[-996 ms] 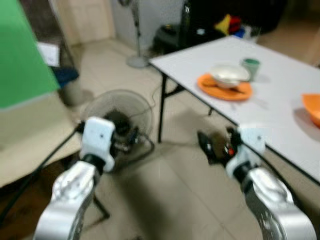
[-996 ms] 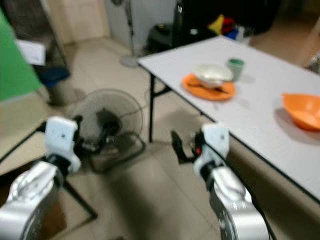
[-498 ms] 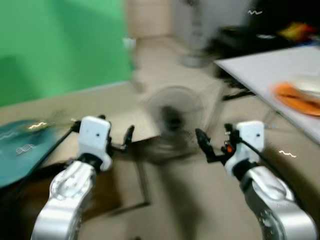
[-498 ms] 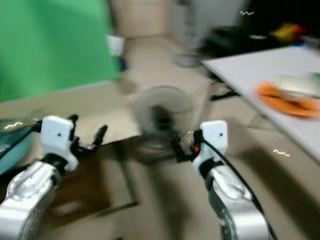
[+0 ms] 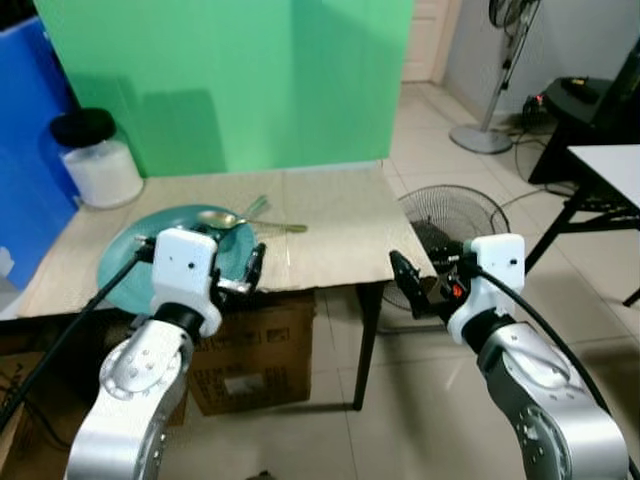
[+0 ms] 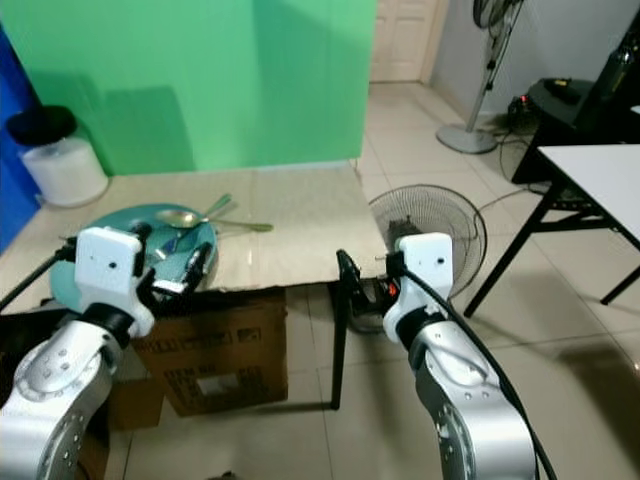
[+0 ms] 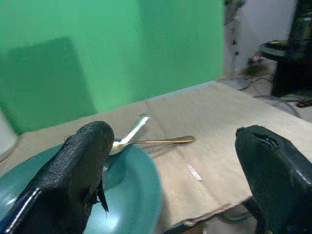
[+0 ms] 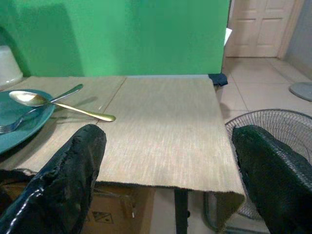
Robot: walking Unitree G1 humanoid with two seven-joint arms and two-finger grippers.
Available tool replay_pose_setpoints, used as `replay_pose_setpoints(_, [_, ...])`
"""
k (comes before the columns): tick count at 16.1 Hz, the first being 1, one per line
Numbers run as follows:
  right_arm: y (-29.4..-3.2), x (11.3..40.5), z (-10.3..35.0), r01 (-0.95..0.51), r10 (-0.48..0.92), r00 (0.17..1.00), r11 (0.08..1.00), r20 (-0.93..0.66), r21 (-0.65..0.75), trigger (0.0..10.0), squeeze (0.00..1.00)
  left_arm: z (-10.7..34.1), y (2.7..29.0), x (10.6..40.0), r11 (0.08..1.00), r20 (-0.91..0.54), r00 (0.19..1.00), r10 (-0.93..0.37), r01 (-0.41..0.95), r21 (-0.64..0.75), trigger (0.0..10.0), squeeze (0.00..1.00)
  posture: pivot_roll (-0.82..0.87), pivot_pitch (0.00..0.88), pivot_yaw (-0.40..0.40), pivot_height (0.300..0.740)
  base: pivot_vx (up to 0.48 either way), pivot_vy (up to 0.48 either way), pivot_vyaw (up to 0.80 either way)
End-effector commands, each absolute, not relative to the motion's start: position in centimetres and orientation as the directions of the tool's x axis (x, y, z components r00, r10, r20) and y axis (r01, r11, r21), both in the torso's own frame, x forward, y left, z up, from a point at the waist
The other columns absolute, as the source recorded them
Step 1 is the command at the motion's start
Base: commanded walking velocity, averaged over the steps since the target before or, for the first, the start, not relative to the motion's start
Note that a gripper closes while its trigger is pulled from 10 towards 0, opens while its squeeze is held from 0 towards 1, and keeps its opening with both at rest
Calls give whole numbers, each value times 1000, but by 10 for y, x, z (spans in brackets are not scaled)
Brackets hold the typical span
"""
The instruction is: Setting the table
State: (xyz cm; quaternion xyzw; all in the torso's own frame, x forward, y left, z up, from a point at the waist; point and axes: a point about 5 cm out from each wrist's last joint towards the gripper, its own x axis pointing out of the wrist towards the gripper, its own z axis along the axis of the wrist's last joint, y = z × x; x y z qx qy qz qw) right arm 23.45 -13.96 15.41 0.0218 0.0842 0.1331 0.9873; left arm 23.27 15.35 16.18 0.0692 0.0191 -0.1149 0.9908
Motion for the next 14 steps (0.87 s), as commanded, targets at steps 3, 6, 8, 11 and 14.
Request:
replay_pose_setpoints(3, [-141, 240, 156, -262, 269, 951, 963, -150, 64, 10000, 0, 167, 153, 236, 964, -29, 973, -230, 231, 134, 10000, 0, 152, 0, 31, 740, 0, 0, 0])
replay_pose_setpoints(6, [-139, 241, 156, -282, 288, 946, 958, -148, 62, 10000, 447, 167, 152, 236, 963, -28, 971, -238, 240, 126, 10000, 0, 153, 0, 33, 740, 270, 0, 415])
replay_pose_setpoints(8, [-138, 242, 157, -293, 298, 943, 954, -147, 55, 10000, 616, 168, 152, 235, 961, -28, 969, -244, 246, 125, 10000, 0, 154, 0, 32, 740, 272, 0, 800])
replay_pose_setpoints(11, [-137, 244, 158, -301, 306, 941, 952, -144, 50, 10000, 620, 168, 152, 235, 961, -27, 969, -244, 246, 124, 10000, 0, 156, 0, 29, 740, 273, 0, 800])
replay_pose_setpoints(14, [-136, 246, 158, -316, 320, 937, 947, -142, 47, 10000, 612, 168, 151, 233, 962, -28, 969, -245, 246, 122, 10000, 0, 167, 0, 17, 740, 276, 0, 800])
